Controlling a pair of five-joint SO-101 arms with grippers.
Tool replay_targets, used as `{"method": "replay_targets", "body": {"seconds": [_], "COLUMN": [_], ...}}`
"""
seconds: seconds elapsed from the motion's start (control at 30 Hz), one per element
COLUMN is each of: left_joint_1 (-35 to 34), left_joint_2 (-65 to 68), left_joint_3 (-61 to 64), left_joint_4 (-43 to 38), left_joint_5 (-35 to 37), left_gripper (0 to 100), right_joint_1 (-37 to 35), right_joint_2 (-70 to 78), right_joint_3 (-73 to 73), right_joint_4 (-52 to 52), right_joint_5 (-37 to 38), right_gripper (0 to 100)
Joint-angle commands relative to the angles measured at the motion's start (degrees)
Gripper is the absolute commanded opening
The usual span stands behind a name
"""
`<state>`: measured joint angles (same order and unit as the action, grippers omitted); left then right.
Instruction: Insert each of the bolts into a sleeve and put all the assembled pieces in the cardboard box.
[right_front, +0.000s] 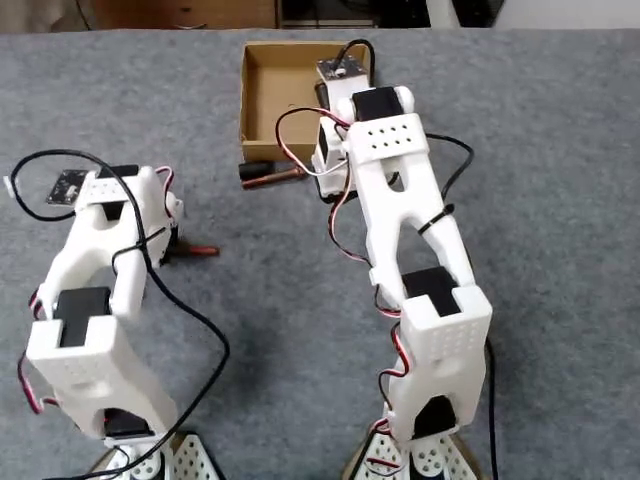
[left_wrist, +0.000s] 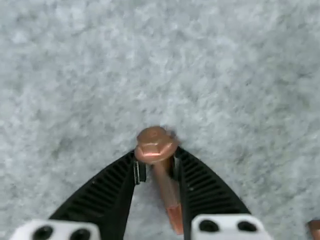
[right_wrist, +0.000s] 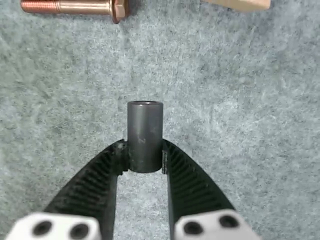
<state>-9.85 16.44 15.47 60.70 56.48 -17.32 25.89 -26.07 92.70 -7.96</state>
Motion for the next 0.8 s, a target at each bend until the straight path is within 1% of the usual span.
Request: {"method": "replay_targets", "body": {"seconds": [0.0, 0.1, 0.17, 0.23, 0.27, 0.33, 0.4, 0.47, 0.53, 0.6, 0.77], "left_joint_1": [-0.5, -0.9, -0.9, -1.0, -0.8, -0.6, -0.6, -0.7, -0.6, -0.4, 1.7], "left_joint_2": [3.5, 5.1, 6.1, 7.0, 7.3, 7.3, 6.9, 5.3, 2.6, -1.6, -17.4], "left_joint_3": [-4.7, -7.5, -8.2, -9.0, -9.6, -10.4, -10.8, -11.8, -12.5, -12.8, -11.8], "left_joint_4": [1.7, 5.2, 5.8, 5.6, 5.8, 5.9, 5.9, 5.9, 5.9, 6.0, 5.9], "left_joint_5": [0.2, -0.1, -0.3, -3.1, -4.7, -7.5, -12.0, -19.5, -25.9, -29.9, -39.4], "left_gripper": [11, 11, 7, 1, 3, 1, 2, 2, 2, 2, 2], "right_joint_1": [0.9, 1.0, 0.9, 0.9, 0.9, 0.9, 1.0, 0.9, 0.2, -0.7, -0.7], "right_joint_2": [-0.5, -0.5, -0.5, -0.5, -0.5, -0.5, -0.6, -0.6, -0.6, -0.6, -7.0], "right_joint_3": [-0.6, -0.6, -0.6, -0.6, -0.7, -1.6, -3.6, -7.1, -11.2, -15.1, -14.0], "right_joint_4": [-0.8, -0.8, -0.8, -0.8, -0.8, -0.4, 0.6, 3.0, 7.1, 9.8, 9.7], "right_joint_5": [0.5, 0.5, 0.5, 0.5, 0.5, 0.5, 0.5, 0.6, 3.3, 6.7, 7.4], "right_gripper": [0.5, 0.5, 0.5, 0.5, 0.5, 0.5, 0.4, 0.4, 0.2, 0.2, 0.2]}}
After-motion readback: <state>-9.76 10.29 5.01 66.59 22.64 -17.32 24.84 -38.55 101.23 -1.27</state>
